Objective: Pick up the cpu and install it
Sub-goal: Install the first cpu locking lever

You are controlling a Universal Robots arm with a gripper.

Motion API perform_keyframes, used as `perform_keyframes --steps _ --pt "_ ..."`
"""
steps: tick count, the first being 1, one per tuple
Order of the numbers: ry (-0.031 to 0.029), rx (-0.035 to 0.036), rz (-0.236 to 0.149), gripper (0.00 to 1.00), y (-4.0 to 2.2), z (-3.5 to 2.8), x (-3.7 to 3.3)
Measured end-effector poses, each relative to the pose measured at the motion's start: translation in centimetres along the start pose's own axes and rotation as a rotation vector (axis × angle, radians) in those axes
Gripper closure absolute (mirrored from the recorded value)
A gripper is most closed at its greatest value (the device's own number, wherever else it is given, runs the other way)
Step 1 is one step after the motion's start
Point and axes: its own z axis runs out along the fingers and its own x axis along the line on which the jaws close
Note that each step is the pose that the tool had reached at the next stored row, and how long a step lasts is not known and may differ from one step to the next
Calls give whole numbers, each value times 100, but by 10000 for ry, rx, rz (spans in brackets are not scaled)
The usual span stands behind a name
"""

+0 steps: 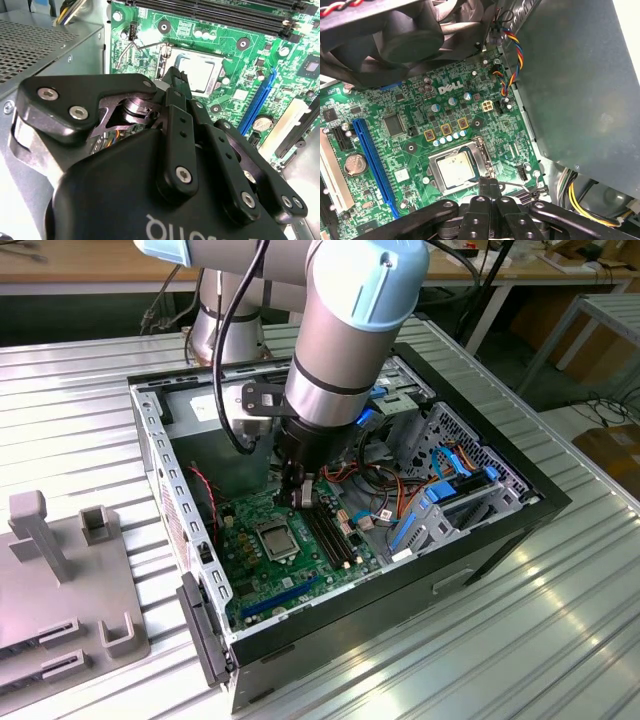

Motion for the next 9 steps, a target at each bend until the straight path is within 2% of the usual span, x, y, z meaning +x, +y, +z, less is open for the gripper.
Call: perform_keyframes --steps 9 --pt "-8 -21 0 89 -128 34 -104"
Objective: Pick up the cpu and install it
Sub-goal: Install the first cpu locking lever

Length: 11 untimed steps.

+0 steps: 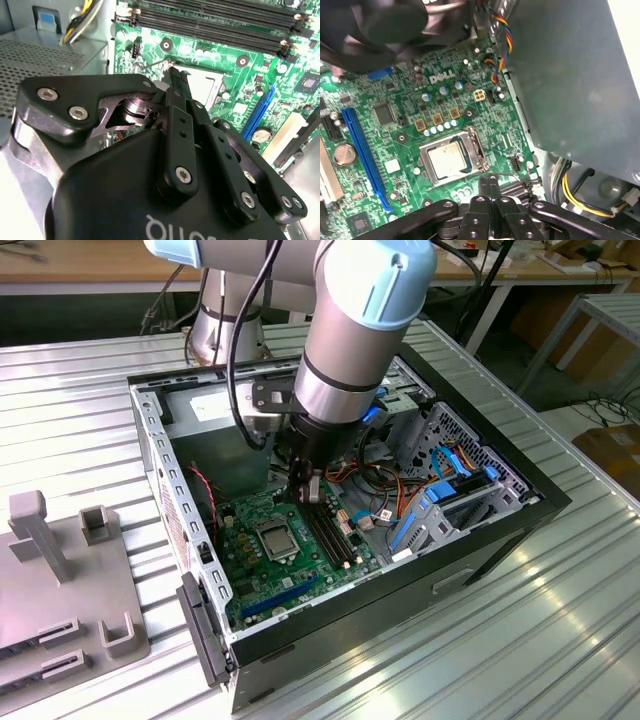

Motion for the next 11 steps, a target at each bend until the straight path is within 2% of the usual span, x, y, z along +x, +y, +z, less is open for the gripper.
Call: perform_keyframes --steps 4,11 --pt "5 -24 -325 89 -3 13 -26" --pt "-8 -30 -335 89 -23 30 -99"
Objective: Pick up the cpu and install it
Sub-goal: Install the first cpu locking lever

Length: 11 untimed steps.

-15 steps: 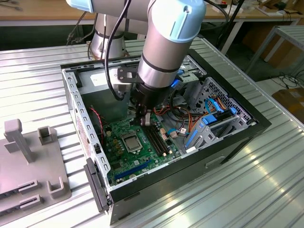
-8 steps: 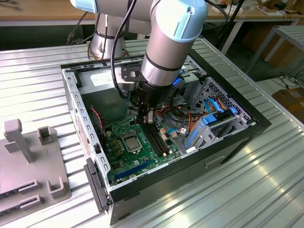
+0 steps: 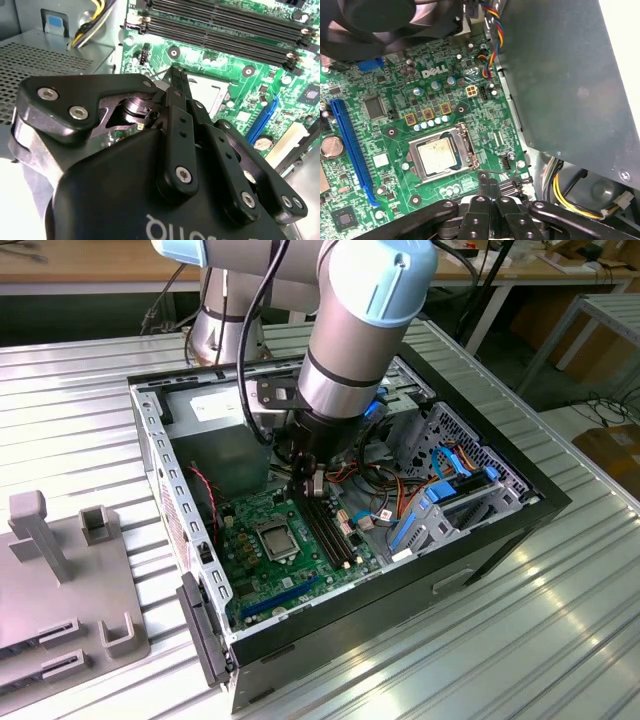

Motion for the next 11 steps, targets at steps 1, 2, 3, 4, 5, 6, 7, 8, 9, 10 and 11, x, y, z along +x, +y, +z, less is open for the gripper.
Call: perform_keyframes --steps 1,2,3,4,5,6,7,8,9,10,11 --pt "-15 -4 0 89 2 4 -18" --pt "-22 -6 -1 89 2 7 -29" --pt "-26 -7 -2 89 1 8 -37" --pt "-26 -10 -2 89 -11 8 -46" --pt "-26 -9 0 89 -33 8 -54" --pt "-27 -9 -1 89 -47 9 -60" --pt "-27 -8 -1 89 -53 8 -64" --pt "-27 -8 -1 89 -57 9 -66" --pt "-26 -8 1 89 -57 8 -67" --pt "-26 -8 0 89 -60 9 -77" --pt "-26 -8 -1 89 -61 10 -91"
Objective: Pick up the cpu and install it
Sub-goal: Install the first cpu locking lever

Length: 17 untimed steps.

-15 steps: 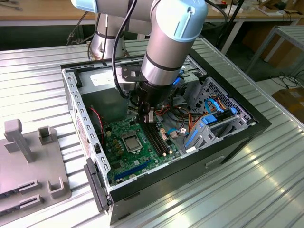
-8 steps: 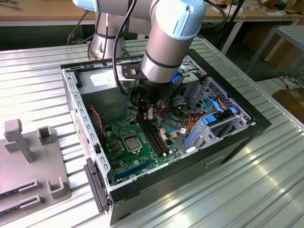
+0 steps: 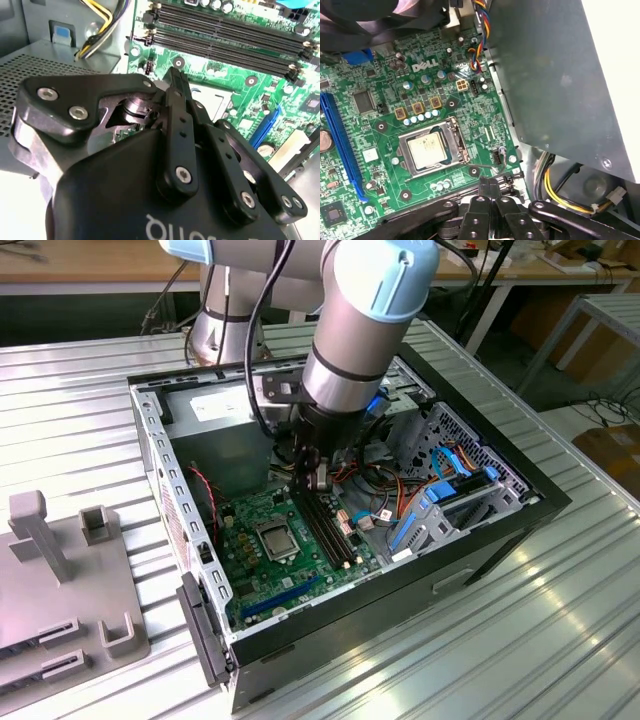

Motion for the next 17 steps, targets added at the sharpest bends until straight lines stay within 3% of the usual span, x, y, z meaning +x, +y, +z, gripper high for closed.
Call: perform_keyframes --steps 12,17 --pt "0 0 1 89 30 21 -212" --pt "1 0 2 89 48 42 -206"
